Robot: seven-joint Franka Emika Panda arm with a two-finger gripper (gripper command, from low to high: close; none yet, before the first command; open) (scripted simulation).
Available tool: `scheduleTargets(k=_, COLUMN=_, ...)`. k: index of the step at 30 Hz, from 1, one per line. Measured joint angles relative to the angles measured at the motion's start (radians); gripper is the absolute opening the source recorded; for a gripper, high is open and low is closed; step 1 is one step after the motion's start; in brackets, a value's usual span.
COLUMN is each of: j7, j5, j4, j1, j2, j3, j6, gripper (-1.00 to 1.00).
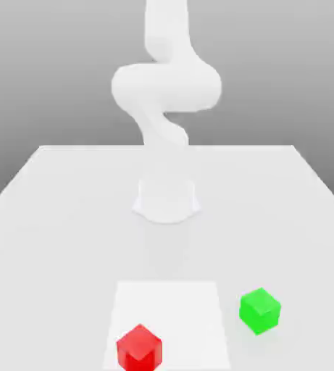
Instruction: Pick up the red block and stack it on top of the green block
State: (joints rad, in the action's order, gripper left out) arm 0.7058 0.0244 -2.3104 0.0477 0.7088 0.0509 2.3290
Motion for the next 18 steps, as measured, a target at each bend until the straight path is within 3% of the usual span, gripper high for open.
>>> scheduleTargets(k=10, j7=-0.399, j5=0.124, j4=-0.041, j1=0.155, j2=-0.371, j3=0.173, j6=0.115, gripper=0.00)
scheduleTargets(k=18, j7=-0.704, j5=0.210, j4=-0.074, j1=0.191, j2=-0.661, j3=0.221, j6=0.206, gripper=0.00)
